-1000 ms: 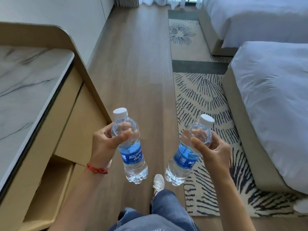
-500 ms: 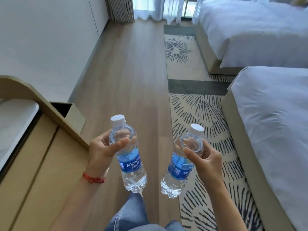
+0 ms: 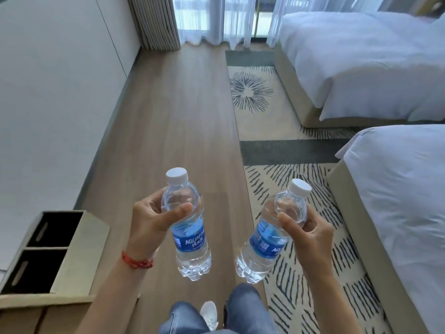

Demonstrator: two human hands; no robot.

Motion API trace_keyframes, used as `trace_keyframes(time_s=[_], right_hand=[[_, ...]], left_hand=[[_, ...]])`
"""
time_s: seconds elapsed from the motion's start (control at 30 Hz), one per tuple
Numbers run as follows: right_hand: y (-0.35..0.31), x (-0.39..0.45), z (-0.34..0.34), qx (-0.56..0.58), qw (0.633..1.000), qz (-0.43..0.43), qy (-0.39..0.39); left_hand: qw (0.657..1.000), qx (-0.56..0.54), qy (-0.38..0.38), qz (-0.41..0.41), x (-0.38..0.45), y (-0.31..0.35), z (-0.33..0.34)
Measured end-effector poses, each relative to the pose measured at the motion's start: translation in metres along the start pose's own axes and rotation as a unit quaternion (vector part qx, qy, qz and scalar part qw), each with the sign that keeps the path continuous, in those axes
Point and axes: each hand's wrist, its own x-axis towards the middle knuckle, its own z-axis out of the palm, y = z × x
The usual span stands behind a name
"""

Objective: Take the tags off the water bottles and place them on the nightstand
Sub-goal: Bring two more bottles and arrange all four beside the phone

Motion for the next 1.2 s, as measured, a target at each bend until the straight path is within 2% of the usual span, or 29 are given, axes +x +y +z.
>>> trace_keyframes(time_s=[0.33,0.6,0.9,1.2], right_hand=[[0.023,0.213,0.02,-0.005,1.0,-0.016,0.0],[0.017,0.38,0.014,-0.011,1.0,-0.018,0.014],[0.036,0.545,0.024,0.014,0.998,-0.01,0.061],[0.038,0.706,0.034,-0.001,0.989,-0.015,0.145]], left_hand=[[1.0,-0.01,-0.006,-0.009,0.209,-0.02,0.056],[1.0,-0.007,-0.012,-0.008,0.374,-0.012,0.11],[0.998,-0.005,-0.062,-0.019,0.563,-0.028,0.164],[0.986,0.011,-0.164,-0.026,0.761,-0.019,0.232]])
